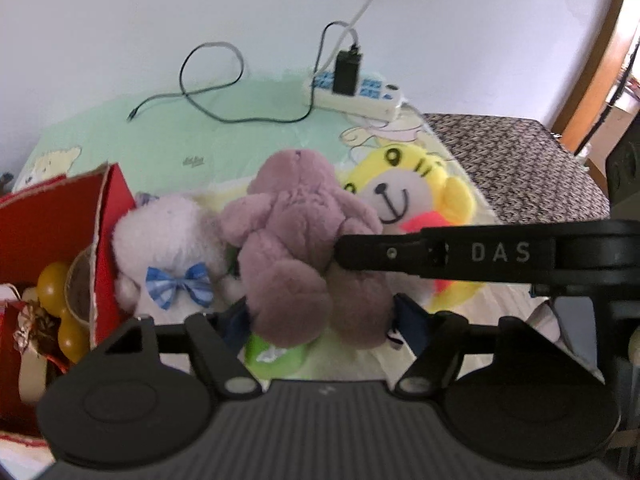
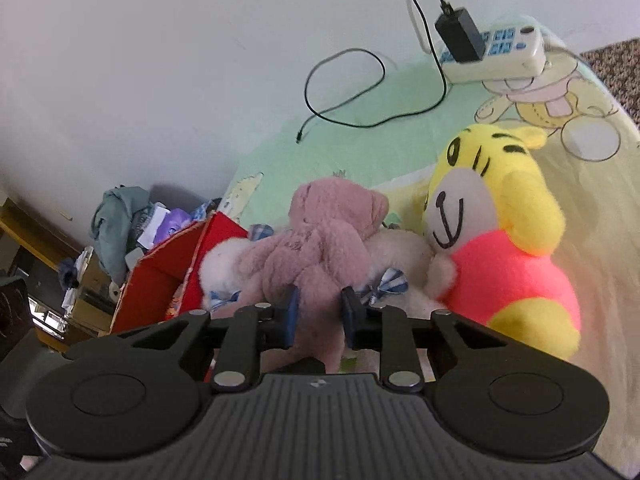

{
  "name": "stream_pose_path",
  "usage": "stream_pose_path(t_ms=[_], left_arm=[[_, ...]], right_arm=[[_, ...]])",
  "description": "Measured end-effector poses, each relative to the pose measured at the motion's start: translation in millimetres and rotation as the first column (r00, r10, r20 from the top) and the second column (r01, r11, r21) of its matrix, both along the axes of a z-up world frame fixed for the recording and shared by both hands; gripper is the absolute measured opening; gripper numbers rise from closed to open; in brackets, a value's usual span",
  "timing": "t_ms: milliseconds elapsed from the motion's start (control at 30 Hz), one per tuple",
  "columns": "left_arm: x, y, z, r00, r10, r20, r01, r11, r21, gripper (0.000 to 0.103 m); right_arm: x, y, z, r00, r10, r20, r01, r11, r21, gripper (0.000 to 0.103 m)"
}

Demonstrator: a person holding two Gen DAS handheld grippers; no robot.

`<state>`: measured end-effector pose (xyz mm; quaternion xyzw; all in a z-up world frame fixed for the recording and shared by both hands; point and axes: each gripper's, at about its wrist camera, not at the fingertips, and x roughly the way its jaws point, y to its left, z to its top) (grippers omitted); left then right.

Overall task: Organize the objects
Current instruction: 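Reach both grippers toward the pink teddy bear on the plush pile, then grasp the pink teddy bear with the right gripper and lift it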

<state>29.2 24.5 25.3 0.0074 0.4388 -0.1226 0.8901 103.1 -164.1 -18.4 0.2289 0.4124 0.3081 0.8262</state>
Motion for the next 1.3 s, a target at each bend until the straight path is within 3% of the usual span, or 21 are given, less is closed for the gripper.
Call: stream_pose_path(t_ms=[367,600,800,900,1000,1200,1300], left_arm=[[-40,-6,8,0.998,-0.066,-0.001,0.066,0.998,-0.020,0.074],[-70,3,-4,0.994,-0.107,-0.038,0.105,0.994,-0.036,0.074],[-91,10,-44,0.980,-0.129,-0.154,0.127,0.992,-0.023,0.074],[-96,8,-57,0.977,-0.124,-0.175,0.128,0.992,0.009,0.074],[-99,11,-65,0.980,-0.125,-0.158,0.130,0.991,0.023,0.083],[-104,29,-63,0.986,-0.089,-0.144,0.095,0.995,0.032,0.091],[-101,34,-57,0.991,-0.076,-0.107,0.081,0.996,0.043,0.094]], right_arm=[[-48,-3,15,0.997,0.003,0.073,0.003,0.996,-0.084,0.025],[-79,2,4,0.999,0.047,0.024,-0.044,0.994,-0.095,0.025],[-96,16,-26,0.991,0.118,-0.056,-0.125,0.981,-0.146,0.024],[-97,21,-38,0.988,0.126,-0.089,-0.138,0.979,-0.152,0.024],[-95,25,-47,0.987,0.119,-0.107,-0.136,0.976,-0.168,0.025],[-90,24,-55,0.988,0.076,-0.133,-0.096,0.983,-0.159,0.033],[-91,22,-56,0.992,0.047,-0.115,-0.069,0.979,-0.190,0.055]])
